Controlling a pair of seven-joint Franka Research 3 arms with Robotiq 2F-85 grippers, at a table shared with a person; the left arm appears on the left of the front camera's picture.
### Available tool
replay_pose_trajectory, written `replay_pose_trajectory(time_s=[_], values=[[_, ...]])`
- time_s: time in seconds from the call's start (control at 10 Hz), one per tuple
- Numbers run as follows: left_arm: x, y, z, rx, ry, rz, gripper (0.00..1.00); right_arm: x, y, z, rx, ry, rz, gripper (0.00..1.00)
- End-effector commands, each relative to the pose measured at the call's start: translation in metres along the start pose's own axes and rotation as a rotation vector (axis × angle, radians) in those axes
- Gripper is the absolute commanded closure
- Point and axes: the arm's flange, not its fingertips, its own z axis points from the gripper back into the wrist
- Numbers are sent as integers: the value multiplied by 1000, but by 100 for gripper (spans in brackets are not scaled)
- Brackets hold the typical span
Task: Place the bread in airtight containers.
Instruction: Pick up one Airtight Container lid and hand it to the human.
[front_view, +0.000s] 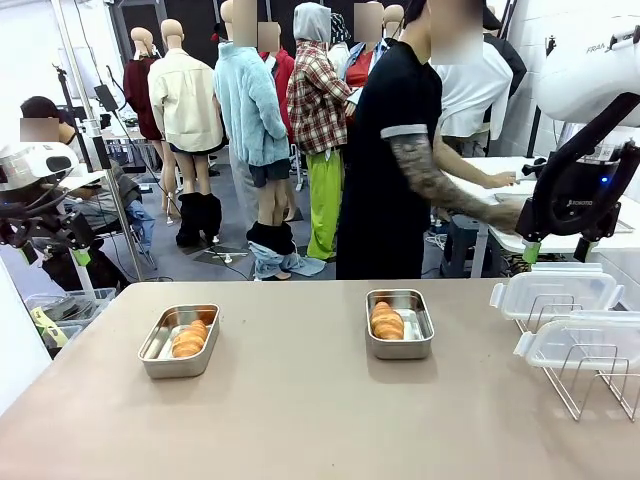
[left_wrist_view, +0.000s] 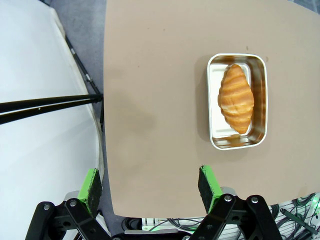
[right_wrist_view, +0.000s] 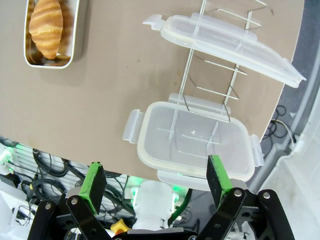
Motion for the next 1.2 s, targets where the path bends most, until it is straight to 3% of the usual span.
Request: replay_pose_trajectory(time_s=[0.0,1.1], values=[[0,1,1,26,-4,15,0,-1,0,0,-10,0,-2,0],[0,1,1,26,-4,15,0,-1,0,0,-10,0,-2,0]])
